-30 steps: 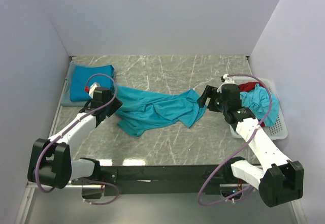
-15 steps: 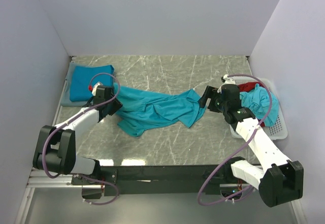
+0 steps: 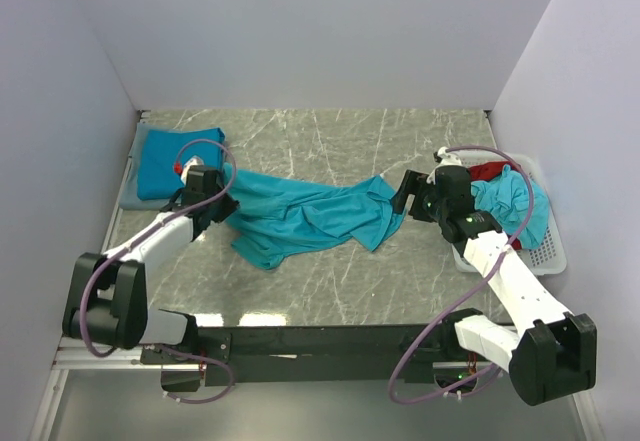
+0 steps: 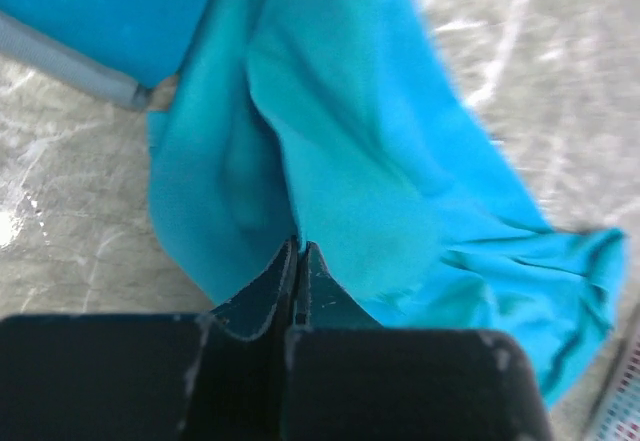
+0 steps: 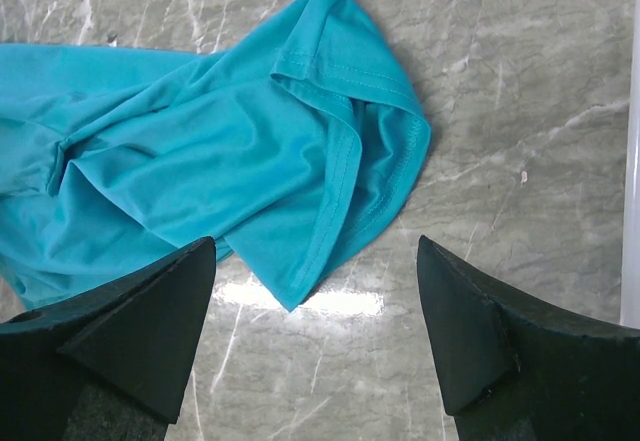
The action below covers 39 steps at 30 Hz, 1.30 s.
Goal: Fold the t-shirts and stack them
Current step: Flatten the tshirt out
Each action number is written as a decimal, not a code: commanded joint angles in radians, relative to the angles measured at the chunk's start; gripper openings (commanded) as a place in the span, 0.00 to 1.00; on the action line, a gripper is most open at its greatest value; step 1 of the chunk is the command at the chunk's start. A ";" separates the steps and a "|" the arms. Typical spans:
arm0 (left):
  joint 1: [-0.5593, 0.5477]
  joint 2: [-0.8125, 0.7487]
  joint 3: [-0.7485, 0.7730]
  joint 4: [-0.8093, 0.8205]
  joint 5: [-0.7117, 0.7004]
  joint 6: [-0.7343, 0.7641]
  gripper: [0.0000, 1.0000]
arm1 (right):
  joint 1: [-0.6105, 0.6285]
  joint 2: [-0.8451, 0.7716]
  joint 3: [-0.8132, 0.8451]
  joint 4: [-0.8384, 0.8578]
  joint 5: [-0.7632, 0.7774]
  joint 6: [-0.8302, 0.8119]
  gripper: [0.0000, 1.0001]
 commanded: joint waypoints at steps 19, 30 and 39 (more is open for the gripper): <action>0.006 -0.710 -0.160 -0.044 -0.159 -0.038 0.01 | 0.265 0.583 0.421 -0.073 0.309 -0.069 0.84; 0.006 -0.633 -0.160 -0.056 -0.118 -0.019 0.00 | 0.271 0.865 0.705 -0.082 0.279 -0.201 0.81; 0.006 -0.644 -0.154 -0.076 -0.170 -0.009 0.01 | 0.269 0.944 0.751 -0.136 0.298 -0.247 0.50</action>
